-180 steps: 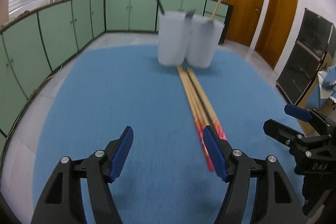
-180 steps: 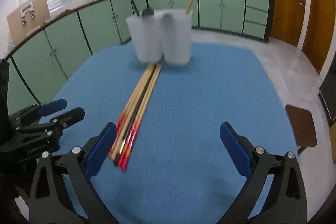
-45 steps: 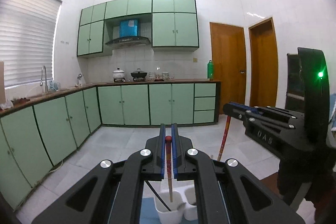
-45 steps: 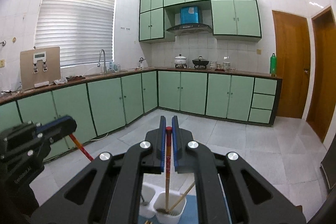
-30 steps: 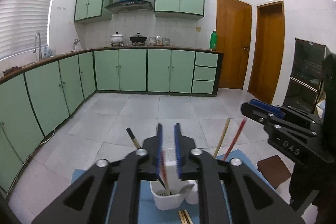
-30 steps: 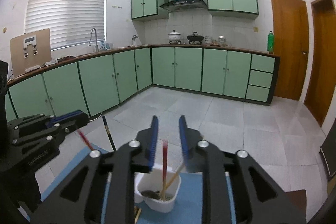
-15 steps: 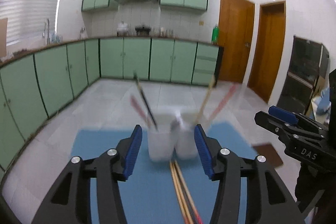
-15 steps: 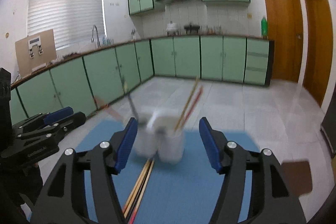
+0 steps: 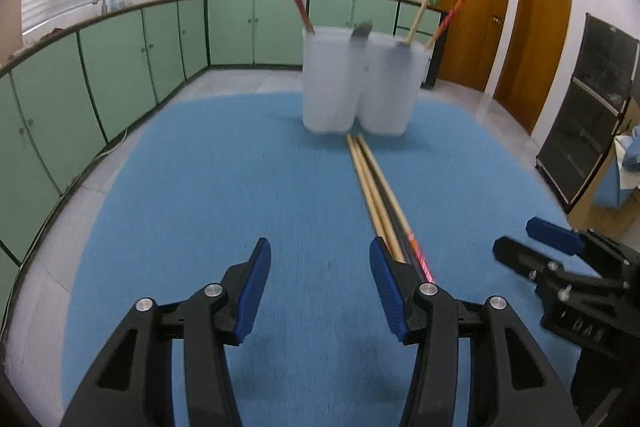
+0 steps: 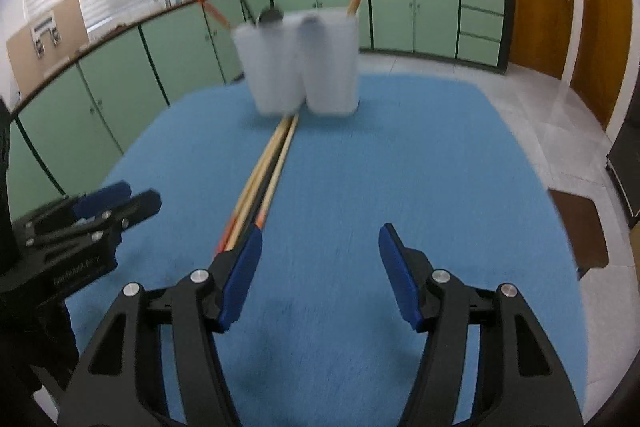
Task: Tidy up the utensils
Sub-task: 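Open both tools and move them back over the remaining chopsticks, then grasp a red-patterned chopstick end with the right tool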
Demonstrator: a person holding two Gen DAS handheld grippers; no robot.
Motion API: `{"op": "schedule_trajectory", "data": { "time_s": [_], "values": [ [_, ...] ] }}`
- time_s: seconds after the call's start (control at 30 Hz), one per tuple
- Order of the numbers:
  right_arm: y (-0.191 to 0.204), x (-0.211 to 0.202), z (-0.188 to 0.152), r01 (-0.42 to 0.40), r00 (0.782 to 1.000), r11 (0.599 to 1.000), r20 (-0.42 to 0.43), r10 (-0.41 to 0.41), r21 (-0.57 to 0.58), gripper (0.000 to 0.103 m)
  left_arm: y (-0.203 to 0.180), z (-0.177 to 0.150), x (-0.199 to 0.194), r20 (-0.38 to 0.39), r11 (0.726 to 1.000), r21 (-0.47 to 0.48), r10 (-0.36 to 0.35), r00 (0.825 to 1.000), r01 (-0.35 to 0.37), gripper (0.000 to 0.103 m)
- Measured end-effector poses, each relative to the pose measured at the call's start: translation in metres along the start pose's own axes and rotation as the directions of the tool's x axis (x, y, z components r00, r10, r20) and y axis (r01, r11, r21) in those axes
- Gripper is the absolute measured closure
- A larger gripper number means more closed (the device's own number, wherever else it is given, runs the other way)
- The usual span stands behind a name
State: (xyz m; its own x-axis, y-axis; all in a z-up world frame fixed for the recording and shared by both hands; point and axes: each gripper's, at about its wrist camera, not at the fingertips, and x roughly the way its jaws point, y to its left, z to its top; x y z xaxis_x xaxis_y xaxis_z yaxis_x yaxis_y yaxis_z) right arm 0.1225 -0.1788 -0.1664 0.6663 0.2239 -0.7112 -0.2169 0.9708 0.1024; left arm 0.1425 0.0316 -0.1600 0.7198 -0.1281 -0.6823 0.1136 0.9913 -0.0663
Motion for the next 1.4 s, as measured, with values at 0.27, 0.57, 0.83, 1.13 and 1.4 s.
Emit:
{"op": "schedule_trajectory", "data": {
  "time_s": [0.27, 0.57, 0.83, 1.13, 1.4],
  "values": [
    [0.024, 0.008, -0.018, -0.013, 0.999, 1.0, -0.032, 0.012, -0.01, 0.051, 0.005, -0.021, 0.008, -0.03, 1.0, -0.022, 0.009, 1.0, -0.009, 0.052],
    [0.033, 0.015, -0.016, -0.017, 0.996, 0.999, -0.088, 0.014, -0.037, 0.06, 0.012, -0.024, 0.005, -0.035, 0.999, -0.045, 0.017, 0.999, -0.018, 0.052],
    [0.042, 0.02, -0.016, 0.023, 0.993, 0.996, -0.109, -0.032, -0.083, 0.06, 0.017, -0.024, 0.006, -0.043, 0.998, -0.055, 0.017, 0.999, -0.019, 0.052],
    [0.047, 0.022, -0.019, -0.003, 0.993, 0.993, -0.115, -0.01, -0.119, 0.097, 0.014, -0.026, 0.008, -0.046, 0.999, -0.045, 0.015, 0.999, -0.017, 0.052],
    [0.031, 0.014, -0.02, 0.016, 0.994, 0.997, -0.105, -0.024, -0.079, 0.098, 0.008, -0.027, 0.009, -0.06, 1.0, -0.028, 0.005, 0.998, -0.007, 0.052]
  ]
}}
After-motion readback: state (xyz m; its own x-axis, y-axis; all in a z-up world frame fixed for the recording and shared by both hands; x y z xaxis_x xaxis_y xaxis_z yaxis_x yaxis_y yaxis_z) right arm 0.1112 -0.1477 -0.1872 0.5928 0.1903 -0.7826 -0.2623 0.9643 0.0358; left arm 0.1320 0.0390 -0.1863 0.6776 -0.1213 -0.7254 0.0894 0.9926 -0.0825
